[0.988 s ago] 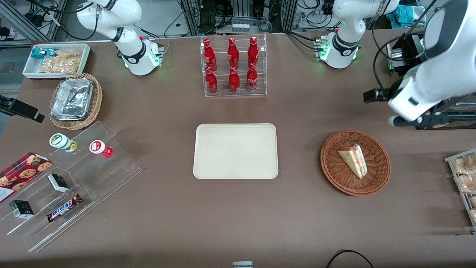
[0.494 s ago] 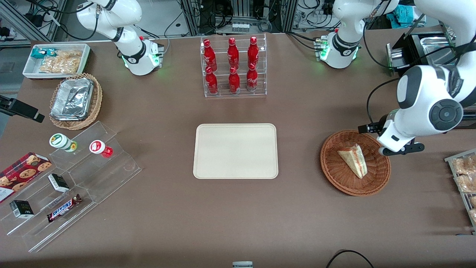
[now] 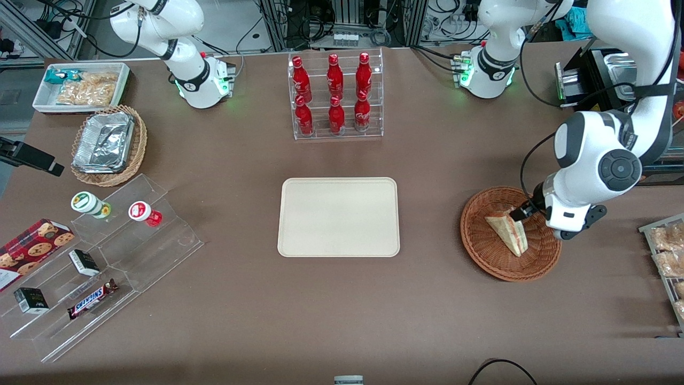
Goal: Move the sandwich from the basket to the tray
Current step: 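Lower the left gripper and close it on the wrapped sandwich, then lift the sandwich and carry it over the cream tray, then lower the sandwich onto the tray and open the left gripper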
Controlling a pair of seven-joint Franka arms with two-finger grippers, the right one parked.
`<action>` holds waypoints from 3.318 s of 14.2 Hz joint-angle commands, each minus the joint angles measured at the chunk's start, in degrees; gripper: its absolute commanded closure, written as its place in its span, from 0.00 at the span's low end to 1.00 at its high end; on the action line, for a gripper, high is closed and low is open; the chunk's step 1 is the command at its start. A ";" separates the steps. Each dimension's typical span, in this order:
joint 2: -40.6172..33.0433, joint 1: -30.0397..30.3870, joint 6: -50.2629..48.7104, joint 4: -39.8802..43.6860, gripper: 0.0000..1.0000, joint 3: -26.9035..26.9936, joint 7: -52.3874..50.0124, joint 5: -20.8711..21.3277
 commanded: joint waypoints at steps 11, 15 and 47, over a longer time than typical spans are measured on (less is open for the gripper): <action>10.82 -0.98 10.25 0.69 0.26 -0.16 -3.49 0.71; 9.24 -0.98 9.55 1.40 0.86 -0.16 -3.15 0.80; 24.56 -40.29 -26.46 49.47 0.00 -0.86 -8.25 10.04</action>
